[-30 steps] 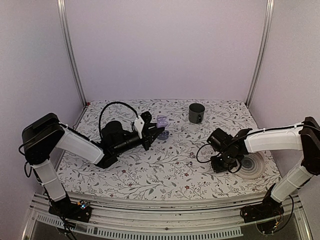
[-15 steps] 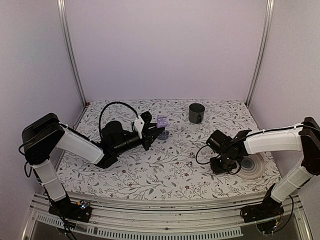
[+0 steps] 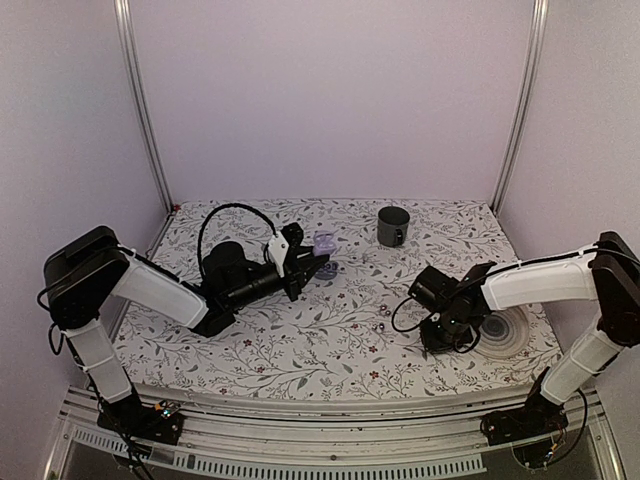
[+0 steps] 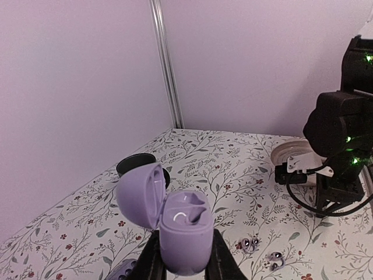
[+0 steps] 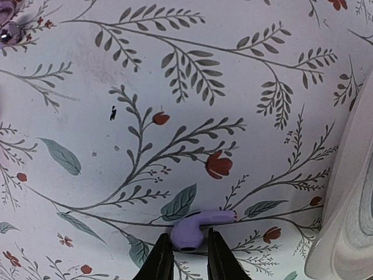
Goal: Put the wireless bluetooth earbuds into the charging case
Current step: Pick up the left earbud from the center of the board.
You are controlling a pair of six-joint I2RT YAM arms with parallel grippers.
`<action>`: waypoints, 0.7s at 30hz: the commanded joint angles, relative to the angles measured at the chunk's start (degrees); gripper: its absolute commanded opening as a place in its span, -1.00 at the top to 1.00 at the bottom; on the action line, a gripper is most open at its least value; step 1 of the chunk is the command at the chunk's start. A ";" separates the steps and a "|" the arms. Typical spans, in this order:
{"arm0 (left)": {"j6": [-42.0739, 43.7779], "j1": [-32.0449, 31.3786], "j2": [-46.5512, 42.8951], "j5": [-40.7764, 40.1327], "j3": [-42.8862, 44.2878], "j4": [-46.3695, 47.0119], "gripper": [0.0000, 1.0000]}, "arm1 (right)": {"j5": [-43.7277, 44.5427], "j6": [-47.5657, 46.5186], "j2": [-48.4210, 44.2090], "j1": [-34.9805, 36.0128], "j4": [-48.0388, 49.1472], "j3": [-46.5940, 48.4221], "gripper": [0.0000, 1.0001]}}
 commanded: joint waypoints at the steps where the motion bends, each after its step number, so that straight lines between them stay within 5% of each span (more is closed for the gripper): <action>1: 0.27 0.08 -1.80 0.51 -0.74 1.04 1.00 | 1.09 2.20 1.74 0.38 -0.46 0.76 0.55; 21: 0.24 0.00 -1.78 0.49 -0.67 0.92 1.00 | 1.02 3.83 3.26 0.38 -0.86 2.59 0.53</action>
